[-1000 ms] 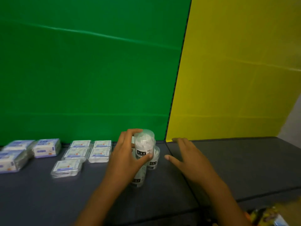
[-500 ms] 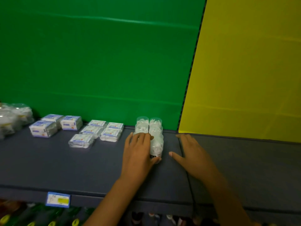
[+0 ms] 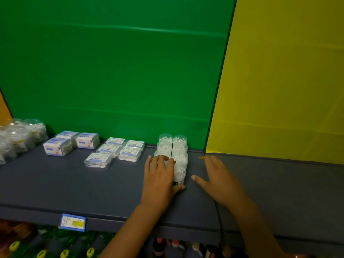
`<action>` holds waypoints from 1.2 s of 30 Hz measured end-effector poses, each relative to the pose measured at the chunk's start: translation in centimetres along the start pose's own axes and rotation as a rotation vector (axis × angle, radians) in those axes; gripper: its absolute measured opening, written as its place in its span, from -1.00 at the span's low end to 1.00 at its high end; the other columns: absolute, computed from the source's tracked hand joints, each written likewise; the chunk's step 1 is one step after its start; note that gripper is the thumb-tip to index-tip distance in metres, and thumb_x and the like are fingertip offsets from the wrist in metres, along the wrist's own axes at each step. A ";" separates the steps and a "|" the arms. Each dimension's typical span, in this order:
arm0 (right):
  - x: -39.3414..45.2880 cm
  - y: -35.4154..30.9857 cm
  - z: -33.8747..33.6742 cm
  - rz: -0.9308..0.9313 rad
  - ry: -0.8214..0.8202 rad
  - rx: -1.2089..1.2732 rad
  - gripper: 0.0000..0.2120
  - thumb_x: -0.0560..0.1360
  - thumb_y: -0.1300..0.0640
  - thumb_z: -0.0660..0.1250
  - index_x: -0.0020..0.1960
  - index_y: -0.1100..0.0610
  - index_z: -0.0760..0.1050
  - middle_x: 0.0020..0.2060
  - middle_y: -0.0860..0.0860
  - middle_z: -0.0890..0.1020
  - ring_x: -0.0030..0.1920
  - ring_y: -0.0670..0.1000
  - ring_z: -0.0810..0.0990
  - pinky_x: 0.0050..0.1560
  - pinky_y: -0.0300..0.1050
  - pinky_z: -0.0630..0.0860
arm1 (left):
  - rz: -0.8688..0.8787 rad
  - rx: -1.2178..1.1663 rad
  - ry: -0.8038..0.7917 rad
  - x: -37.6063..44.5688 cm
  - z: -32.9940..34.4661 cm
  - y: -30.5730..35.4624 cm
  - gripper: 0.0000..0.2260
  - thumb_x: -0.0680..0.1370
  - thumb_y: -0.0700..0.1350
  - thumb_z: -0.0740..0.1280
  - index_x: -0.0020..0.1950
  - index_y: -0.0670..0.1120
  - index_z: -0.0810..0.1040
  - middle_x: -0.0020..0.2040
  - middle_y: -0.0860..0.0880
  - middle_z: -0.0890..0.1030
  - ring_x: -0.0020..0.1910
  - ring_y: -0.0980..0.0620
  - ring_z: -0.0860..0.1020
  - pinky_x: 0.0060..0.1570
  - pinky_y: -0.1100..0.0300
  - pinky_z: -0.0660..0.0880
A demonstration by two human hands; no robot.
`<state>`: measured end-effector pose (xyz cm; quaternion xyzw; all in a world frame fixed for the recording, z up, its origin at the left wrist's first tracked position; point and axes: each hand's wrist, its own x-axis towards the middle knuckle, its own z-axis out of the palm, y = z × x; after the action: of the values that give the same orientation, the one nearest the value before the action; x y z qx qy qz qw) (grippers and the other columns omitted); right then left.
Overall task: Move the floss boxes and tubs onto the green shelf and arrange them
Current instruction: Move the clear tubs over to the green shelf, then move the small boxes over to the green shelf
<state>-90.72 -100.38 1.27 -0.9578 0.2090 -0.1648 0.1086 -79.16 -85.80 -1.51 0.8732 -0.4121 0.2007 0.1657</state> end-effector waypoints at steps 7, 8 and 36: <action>0.5 -3.5 -1.4 -0.043 0.061 -0.082 -0.41 0.56 -0.22 0.24 0.47 0.04 0.22 0.35 0.00 0.39 0.35 0.01 0.35 0.27 -0.10 0.39 | 0.052 -0.102 0.021 -0.6 -4.8 -5.5 -0.42 0.45 0.30 0.29 0.36 0.03 0.34 0.29 -0.03 0.40 0.27 -0.04 0.38 0.22 0.09 0.37; 0.6 -4.4 -1.5 -0.049 0.072 -0.085 -0.42 0.56 -0.21 0.25 0.46 0.04 0.23 0.33 0.00 0.40 0.33 0.02 0.36 0.26 -0.09 0.40 | 0.045 -0.068 0.011 -0.7 -5.6 -6.7 -0.41 0.46 0.30 0.28 0.38 0.02 0.33 0.30 -0.04 0.41 0.27 -0.05 0.38 0.21 0.08 0.38; 4.1 -46.9 9.7 -0.589 0.013 0.028 -0.37 0.56 -0.31 0.14 0.48 0.03 0.18 0.39 -0.02 0.32 0.38 0.05 0.32 0.31 -0.03 0.38 | -0.493 0.293 0.047 -22.4 -25.4 -43.9 -0.45 0.50 0.27 0.23 0.40 0.01 0.34 0.27 -0.02 0.45 0.23 -0.06 0.43 0.12 0.07 0.44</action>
<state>-66.62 -59.05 6.38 -0.9746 -0.0798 -0.1981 0.0678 -63.06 -32.97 4.09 0.9567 -0.1502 0.2320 0.0914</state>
